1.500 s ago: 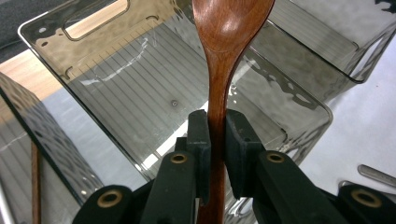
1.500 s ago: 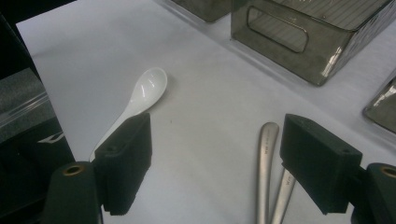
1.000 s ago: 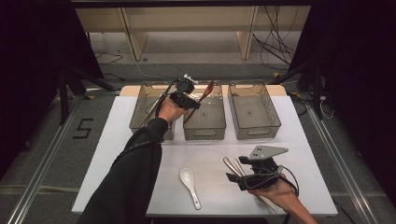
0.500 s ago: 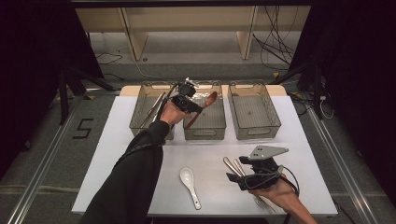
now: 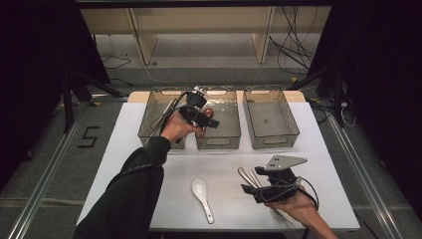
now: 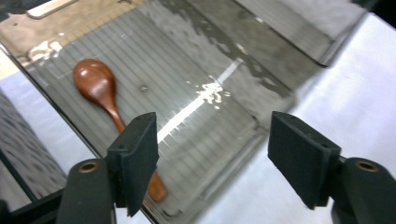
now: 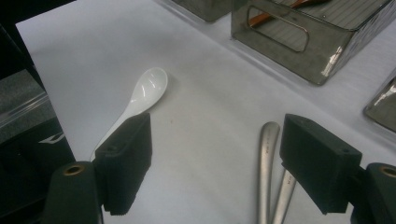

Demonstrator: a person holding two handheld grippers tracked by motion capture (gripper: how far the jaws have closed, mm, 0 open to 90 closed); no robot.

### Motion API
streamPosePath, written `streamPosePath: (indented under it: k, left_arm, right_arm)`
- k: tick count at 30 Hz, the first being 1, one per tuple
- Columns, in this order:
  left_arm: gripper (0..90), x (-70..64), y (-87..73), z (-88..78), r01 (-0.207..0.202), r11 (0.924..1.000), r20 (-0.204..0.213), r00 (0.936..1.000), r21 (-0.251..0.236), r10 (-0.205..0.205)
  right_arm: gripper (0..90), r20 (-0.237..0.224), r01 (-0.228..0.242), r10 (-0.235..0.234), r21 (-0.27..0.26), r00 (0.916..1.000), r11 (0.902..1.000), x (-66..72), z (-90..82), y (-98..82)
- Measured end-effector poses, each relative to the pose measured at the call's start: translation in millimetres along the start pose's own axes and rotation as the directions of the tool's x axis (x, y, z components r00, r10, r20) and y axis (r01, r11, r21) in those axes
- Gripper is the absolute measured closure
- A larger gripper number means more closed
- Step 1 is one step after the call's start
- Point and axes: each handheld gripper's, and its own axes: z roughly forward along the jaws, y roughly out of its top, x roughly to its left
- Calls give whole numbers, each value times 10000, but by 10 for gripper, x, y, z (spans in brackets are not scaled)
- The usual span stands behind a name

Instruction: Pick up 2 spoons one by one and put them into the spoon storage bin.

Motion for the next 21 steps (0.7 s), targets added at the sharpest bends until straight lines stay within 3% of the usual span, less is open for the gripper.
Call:
streamPosePath:
  k: [5, 11, 16, 19, 21]
  left_arm:
    - [295, -128, -168, -121, -209, 9996, 272, 9994, -176, 214]
    - [278, -252, -361, -253, -735, 9969, 373, 9965, -278, 745]
    - [268, -340, -532, -301, -1154, 9928, 705, 9906, -314, 1174]
    - [266, -376, -603, -287, -1684, 9857, 561, 9843, 92, 1676]
    - [266, -398, -639, -287, -1742, 9847, 651, 9827, 86, 1733]
  right_arm:
    - [262, 44, -34, 34, -10, 10000, 10000, -2, 2, 2]
    - [261, 73, -80, 80, -15, 9999, 10000, -2, 2, 2]
    - [261, 89, -94, 94, 2, 9999, 10000, -1, 6, 2]
    - [261, 103, -106, 106, 3, 9999, 9999, -6, 5, 2]
    - [261, 108, -94, 94, 9, 9999, 10000, -4, 4, 2]
